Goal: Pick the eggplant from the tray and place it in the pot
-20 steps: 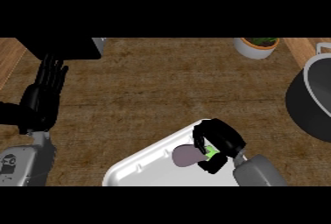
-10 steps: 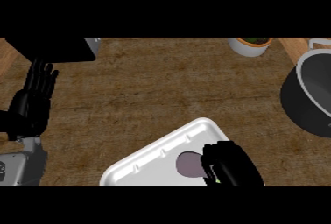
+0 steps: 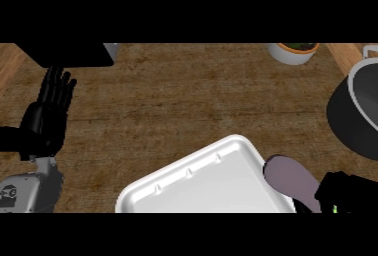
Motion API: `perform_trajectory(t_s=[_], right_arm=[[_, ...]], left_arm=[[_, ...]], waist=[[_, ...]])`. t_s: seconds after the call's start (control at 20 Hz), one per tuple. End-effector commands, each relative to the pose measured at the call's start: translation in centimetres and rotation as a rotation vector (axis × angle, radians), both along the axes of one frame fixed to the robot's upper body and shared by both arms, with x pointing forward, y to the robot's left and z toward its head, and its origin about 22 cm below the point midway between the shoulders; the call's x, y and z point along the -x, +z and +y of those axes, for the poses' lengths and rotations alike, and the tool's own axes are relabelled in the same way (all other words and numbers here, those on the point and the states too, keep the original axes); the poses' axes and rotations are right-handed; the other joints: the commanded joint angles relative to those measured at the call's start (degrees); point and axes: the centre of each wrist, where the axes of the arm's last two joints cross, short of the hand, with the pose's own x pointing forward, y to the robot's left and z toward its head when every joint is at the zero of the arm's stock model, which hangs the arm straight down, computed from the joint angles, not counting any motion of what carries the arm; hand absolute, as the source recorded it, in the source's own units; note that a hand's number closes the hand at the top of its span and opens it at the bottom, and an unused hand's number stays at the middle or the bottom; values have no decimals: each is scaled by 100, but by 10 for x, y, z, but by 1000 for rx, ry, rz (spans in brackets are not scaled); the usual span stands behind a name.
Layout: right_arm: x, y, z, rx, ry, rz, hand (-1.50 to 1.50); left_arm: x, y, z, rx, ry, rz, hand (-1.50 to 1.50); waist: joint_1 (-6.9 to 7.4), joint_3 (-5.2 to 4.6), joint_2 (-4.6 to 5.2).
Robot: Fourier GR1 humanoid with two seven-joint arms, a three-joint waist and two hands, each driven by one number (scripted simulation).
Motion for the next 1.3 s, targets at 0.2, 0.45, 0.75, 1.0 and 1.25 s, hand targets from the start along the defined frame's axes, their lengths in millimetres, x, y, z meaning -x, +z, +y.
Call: perform_trajectory(t_s=[0.2,0.45,0.75,1.0,1.25], right_arm=[[-8,39,-81,-56,-201,-67,150],[-28,23,-165,-26,-280,-8,150],[-51,7,-245,-72,-310,3,150],[-59,-4,-291,-72,-251,19,150],[-94,-33,-304,-27,-250,53,150]], left_arm=[[-1,7,8,0,-35,0,0],[-12,9,19,14,-21,-17,0],[-20,-2,-3,1,-31,-16,0],[-19,-6,1,-10,-13,-7,0],[-11,24,-11,13,-73,-11,0]], waist=[[172,5,47],[160,9,60],[231,10,72],[228,6,62],[309,9,58]])
